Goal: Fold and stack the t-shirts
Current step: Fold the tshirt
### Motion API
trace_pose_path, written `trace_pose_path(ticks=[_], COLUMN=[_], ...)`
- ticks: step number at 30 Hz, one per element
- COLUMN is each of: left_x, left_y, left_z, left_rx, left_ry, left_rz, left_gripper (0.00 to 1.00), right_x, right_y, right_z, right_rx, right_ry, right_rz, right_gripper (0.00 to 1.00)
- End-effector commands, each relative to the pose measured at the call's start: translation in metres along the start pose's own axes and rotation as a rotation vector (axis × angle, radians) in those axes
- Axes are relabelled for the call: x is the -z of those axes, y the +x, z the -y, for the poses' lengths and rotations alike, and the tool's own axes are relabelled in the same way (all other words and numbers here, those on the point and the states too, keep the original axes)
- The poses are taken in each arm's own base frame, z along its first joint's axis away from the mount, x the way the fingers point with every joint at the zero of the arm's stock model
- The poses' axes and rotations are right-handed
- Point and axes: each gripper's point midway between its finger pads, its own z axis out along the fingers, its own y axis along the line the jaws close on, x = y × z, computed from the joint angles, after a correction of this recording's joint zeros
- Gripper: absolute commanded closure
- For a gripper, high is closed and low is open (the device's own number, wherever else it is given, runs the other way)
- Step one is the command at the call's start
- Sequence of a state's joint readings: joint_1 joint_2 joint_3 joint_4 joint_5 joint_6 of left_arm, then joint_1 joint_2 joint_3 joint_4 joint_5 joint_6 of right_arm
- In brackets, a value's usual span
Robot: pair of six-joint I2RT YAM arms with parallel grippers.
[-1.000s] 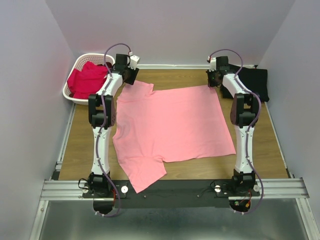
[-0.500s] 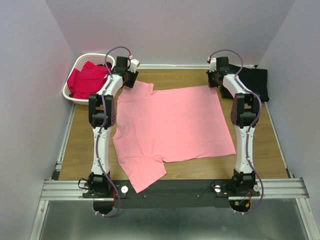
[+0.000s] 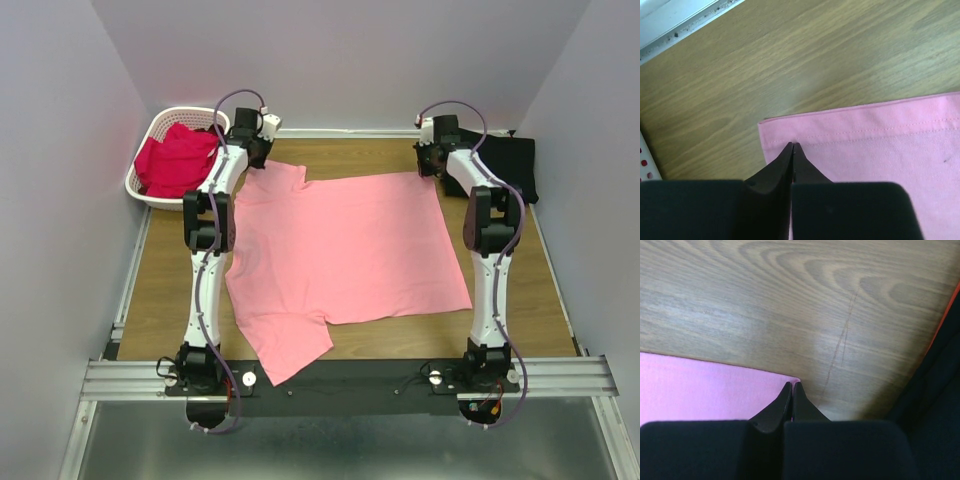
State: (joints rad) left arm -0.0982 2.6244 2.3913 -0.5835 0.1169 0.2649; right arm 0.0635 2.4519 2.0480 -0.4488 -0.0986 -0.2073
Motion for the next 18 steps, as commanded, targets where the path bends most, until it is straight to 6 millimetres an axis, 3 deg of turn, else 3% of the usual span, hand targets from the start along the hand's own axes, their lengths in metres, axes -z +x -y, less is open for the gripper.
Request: trace_pose_path(ticks=[1, 4, 5, 6, 9, 11, 18], left_x=[-0.009, -0.007, 0.0, 0.001, 0.02, 0.037, 0.042], left_y=[0.007, -0.001, -0.012, -0.011, -0.028, -0.045, -0.038], left_z=[-0.001, 0.0, -0.001, 0.001, 0.005, 0.002, 0.005], left_rx=[-0.02, -0.033, -0.034, -0.028, -0.011, 0.008, 0.079], left_ry=[0.024, 0.034, 0.035, 0.042, 0.058, 0.038, 0.045], left_rz=[-0.012, 0.015, 0.042, 0.043, 0.101, 0.148, 0.115], left_gripper=[1.0, 1.0, 0.93, 0.71, 0.38, 0.36, 0.32], right_x=[0.0, 0.002, 0.002, 0.002, 0.0, -0.002, -0.001], right_y=[0.073, 0.074, 0.074, 0.073, 0.072, 0.073, 0.071], right_z=[-0.007, -0.009, -0.008, -0.008, -0.009, -0.01, -0.01], right_rx=[-0.014, -0.013, -0.014, -0.013, -0.018, -0.024, -0.028], right_ry=[-0.033, -0.035, -0.034, -0.035, -0.043, -0.048, -0.05], right_rz=[-0.223, -0.226, -0.225, -0.223, -0.22, -0.222, -0.216], right_gripper=[0.99, 1.0, 0.99, 1.0, 0.99, 0.99, 1.0])
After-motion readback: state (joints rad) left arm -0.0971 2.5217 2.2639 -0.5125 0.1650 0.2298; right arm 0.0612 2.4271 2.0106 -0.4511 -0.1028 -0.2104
